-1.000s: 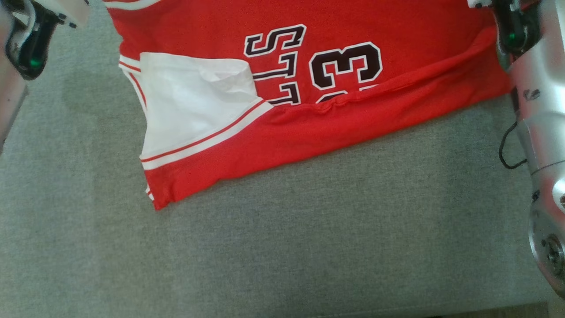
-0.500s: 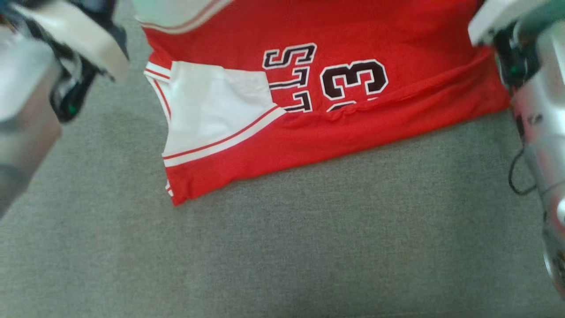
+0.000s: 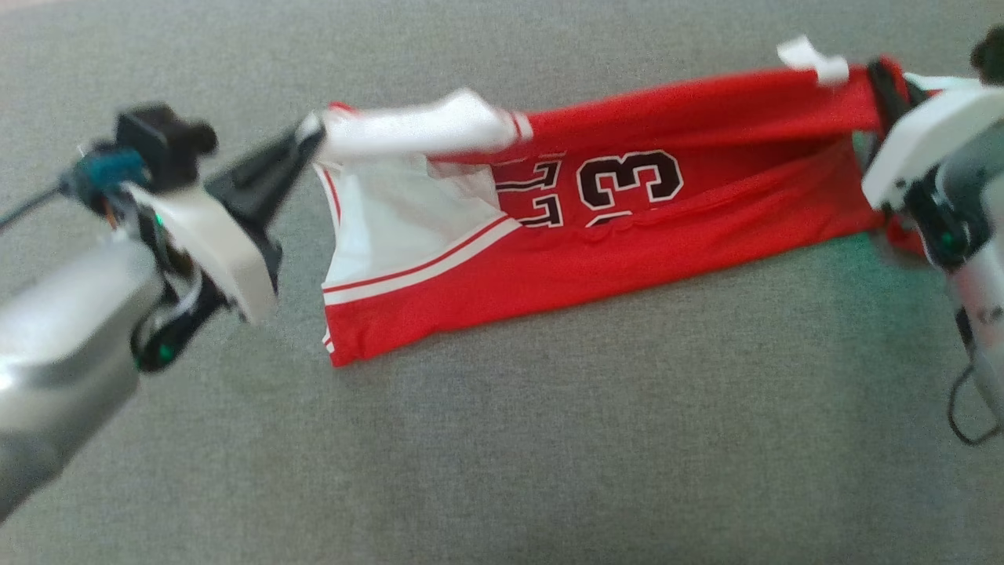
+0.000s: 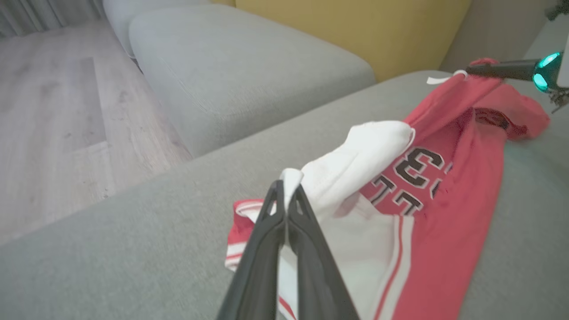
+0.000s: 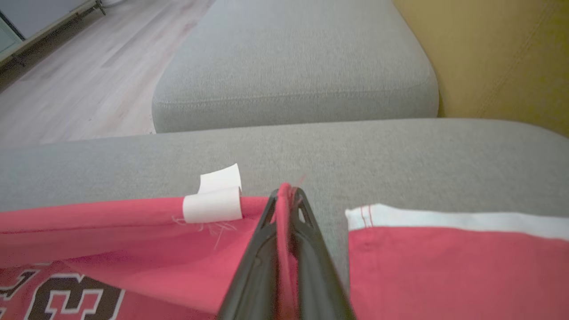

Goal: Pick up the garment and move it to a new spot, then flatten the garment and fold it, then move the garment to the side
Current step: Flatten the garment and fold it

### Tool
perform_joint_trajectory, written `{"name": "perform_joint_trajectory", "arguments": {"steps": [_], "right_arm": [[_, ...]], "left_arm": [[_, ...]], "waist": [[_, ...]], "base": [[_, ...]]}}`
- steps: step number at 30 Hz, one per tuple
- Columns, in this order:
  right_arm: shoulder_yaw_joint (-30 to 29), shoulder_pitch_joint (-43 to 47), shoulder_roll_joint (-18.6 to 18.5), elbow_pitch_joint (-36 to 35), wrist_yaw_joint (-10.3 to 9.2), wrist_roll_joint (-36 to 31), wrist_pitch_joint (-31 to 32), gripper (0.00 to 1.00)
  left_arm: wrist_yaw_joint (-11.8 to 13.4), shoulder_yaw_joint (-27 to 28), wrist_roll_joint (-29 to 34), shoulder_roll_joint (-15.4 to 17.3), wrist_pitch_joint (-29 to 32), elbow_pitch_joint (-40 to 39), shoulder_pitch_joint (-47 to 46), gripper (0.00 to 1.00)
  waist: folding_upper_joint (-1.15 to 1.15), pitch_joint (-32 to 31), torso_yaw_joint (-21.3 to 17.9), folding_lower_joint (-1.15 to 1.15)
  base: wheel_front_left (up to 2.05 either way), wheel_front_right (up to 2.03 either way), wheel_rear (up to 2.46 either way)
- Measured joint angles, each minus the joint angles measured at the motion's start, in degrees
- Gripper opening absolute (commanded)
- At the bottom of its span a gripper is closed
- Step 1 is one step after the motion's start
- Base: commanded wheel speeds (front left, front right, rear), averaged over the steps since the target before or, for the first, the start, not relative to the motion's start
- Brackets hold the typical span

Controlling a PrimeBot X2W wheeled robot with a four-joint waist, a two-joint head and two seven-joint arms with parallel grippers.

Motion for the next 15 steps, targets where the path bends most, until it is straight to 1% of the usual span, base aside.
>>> {"name": "perform_joint_trajectory", "arguments": {"steps": [4,7,15], "right_arm": [[1.37,2.94,-2.16,-1.27,0.0,2.48,3.18,0.0],[2.21,4.59,-3.31,-2.42,0.0,4.08,5.42,0.0],[5.02,7.6,-5.09,-4.56,0.0,6.59,12.01,0.0]], "left_arm": [[0.0,-0.19,-0.03,1.19,3.19,-3.14,3.99,0.0],[0.0,-0.22,-1.52,1.48,5.05,-4.71,6.62,0.0],[0.0,-0.25,-2.02,2.04,10.06,-7.8,10.96,0.0]], "waist": [[0.0,-1.32,0.03,0.0],[0.0,-2.09,-0.03,0.0],[0.0,-3.13,-0.29,0.01]], "base": [[0.0,0.0,0.0],[0.0,0.0,0.0],[0.0,0.0,0.0]]}}
